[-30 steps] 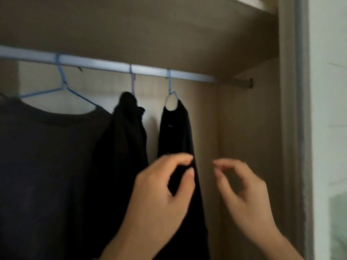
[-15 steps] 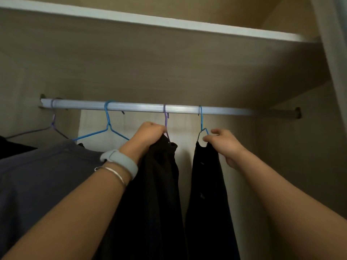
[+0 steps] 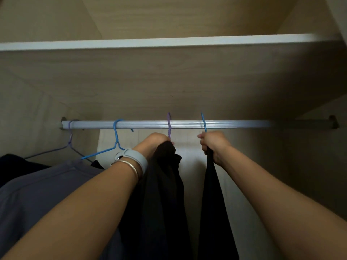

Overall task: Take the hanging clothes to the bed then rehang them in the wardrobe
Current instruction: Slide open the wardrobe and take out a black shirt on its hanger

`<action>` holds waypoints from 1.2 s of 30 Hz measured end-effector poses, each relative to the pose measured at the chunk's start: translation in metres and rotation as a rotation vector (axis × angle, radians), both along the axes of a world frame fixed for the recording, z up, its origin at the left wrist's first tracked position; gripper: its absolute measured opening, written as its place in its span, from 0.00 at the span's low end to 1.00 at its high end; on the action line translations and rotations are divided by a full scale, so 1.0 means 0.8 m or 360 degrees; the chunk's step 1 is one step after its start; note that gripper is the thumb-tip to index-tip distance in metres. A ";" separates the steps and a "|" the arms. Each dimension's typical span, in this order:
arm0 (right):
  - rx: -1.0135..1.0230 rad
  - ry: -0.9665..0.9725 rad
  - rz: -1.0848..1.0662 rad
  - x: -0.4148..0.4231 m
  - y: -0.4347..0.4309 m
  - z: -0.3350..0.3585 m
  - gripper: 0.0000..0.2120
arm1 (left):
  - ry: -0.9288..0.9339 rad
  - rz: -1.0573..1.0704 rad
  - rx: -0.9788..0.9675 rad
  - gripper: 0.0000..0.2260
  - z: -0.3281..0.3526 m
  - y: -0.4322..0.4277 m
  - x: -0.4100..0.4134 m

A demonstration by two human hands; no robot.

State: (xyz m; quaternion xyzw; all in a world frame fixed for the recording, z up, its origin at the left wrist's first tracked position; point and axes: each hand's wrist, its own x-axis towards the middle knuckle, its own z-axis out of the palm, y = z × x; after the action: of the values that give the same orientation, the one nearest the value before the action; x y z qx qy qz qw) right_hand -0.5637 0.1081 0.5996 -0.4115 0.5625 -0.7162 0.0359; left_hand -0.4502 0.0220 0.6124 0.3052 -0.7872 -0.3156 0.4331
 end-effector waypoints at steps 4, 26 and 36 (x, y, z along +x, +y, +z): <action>-0.0164 0.0049 0.0217 0.040 -0.005 0.014 0.14 | -0.0007 0.0007 -0.0230 0.16 0.016 -0.003 0.005; -0.0303 0.0926 0.0768 0.350 -0.024 -0.177 0.18 | -0.0051 0.0490 -0.0173 0.17 -0.160 0.090 0.360; -0.0570 0.0908 0.1462 0.598 0.006 -0.242 0.16 | -0.0232 0.0991 -0.0019 0.16 -0.208 0.187 0.605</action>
State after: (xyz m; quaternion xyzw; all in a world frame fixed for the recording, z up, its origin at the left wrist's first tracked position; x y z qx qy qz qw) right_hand -0.0856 0.1130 0.4061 -0.7907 0.1830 -0.5717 0.1199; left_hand 0.0339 0.1719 0.4458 0.5506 -0.6868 -0.1405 0.4532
